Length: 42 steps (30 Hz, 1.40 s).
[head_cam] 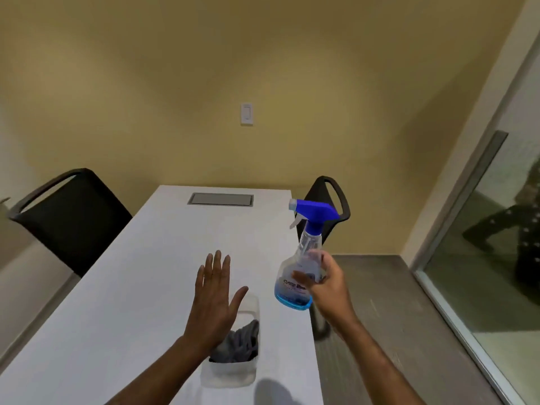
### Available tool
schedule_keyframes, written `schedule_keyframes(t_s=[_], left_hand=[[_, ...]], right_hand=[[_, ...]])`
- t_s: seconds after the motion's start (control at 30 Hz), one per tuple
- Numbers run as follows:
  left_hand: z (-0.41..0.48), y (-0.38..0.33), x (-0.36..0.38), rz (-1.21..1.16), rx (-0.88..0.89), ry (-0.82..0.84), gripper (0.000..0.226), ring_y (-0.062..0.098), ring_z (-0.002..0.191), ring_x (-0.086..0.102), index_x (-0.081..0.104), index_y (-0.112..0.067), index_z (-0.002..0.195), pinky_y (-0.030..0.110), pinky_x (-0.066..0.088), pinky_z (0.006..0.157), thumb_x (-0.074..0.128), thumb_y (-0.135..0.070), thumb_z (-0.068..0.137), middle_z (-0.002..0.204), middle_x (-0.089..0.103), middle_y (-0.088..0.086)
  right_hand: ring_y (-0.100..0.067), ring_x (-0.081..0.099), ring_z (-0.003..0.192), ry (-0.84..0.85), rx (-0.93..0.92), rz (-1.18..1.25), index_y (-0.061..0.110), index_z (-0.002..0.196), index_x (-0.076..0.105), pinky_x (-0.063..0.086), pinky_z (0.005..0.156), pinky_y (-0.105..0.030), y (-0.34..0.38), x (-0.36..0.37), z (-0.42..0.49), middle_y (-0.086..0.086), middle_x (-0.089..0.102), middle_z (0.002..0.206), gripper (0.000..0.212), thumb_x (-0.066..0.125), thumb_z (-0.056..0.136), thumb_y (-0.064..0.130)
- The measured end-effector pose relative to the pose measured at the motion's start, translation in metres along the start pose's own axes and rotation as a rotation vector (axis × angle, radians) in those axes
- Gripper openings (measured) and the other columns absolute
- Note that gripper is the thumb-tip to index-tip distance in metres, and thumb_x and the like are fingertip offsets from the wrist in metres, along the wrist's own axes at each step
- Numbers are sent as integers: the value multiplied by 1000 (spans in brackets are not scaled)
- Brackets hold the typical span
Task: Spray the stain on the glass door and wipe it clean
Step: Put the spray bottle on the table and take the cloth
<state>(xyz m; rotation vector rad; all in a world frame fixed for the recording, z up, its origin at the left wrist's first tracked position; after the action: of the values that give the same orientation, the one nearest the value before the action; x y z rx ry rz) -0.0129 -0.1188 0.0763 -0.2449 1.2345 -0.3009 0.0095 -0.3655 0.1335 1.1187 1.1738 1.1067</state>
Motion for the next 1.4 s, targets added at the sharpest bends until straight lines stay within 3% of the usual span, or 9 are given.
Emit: schedule_keyframes(t_s=[0.17,0.3,0.4,0.67,0.87,1.03,1.1,1.23,1.4], left_hand=[[0,23,18,25,-86,33,93,17,159,-20,-8,-25,163,34,-14,130,-5,-81,88,172,-21,-1],[5,43,32,15,-109,56,90,15,160,-20,-6,-22,164,35,-11,131,-1,-76,92,173,-17,0],[16,60,46,-7,-133,88,93,15,159,-22,-10,-24,163,37,-10,132,-6,-80,89,172,-21,-1],[37,109,89,-34,-117,163,78,5,155,-30,-11,-29,163,27,-19,127,24,-63,102,170,-26,-9],[51,136,115,-115,-102,189,70,-2,154,-28,-3,-32,164,20,-20,124,34,-52,108,170,-20,-14],[56,148,136,-173,-108,234,66,2,156,-23,-8,-39,159,25,-13,128,26,-55,104,169,-21,-16],[56,149,141,-168,-80,224,63,1,156,-22,-7,-37,158,21,-15,128,31,-47,108,170,-17,-15],[53,157,156,-162,-73,235,63,1,157,-22,-9,-37,157,21,-14,128,33,-39,111,169,-19,-15],[49,163,165,-159,-89,289,61,4,155,-26,-15,-37,154,19,-18,125,28,-38,111,165,-27,-14]], right_hand=[[-21,60,119,70,-6,-55,21,127,58,62,93,-42,-19,30,41,1,61,130,47,81,88,10],[-12,60,108,92,-27,-77,20,126,57,58,77,-18,-36,53,68,3,61,127,44,79,89,8],[-8,59,106,95,-20,-95,21,126,57,53,76,-11,-53,74,90,5,61,126,45,78,89,7],[-21,63,114,93,64,-119,22,128,55,57,98,-39,-107,129,138,2,63,129,48,80,89,13],[-23,63,117,139,89,-163,21,130,54,55,100,-38,-149,162,172,2,63,131,47,79,91,19],[-20,63,114,159,116,-158,29,125,53,49,83,-13,-183,181,194,10,63,124,45,79,90,19],[-21,64,113,165,130,-155,31,123,54,51,81,-14,-195,184,200,12,63,121,44,79,90,18],[-23,64,113,194,155,-151,28,121,55,57,91,-27,-215,192,211,10,65,119,44,79,89,12],[-21,63,114,194,202,-146,25,123,55,55,90,-26,-234,196,216,9,64,119,45,79,89,8]])
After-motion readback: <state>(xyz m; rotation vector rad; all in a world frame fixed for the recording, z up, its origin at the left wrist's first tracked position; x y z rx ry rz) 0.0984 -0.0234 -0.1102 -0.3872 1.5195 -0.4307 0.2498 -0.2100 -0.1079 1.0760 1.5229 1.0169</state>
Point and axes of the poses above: each hand's wrist, its own z-axis towards the middle knuckle, its own x-axis out of the palm, y = z × x, the point moved 3 cm from there along z, towards the middle knuckle
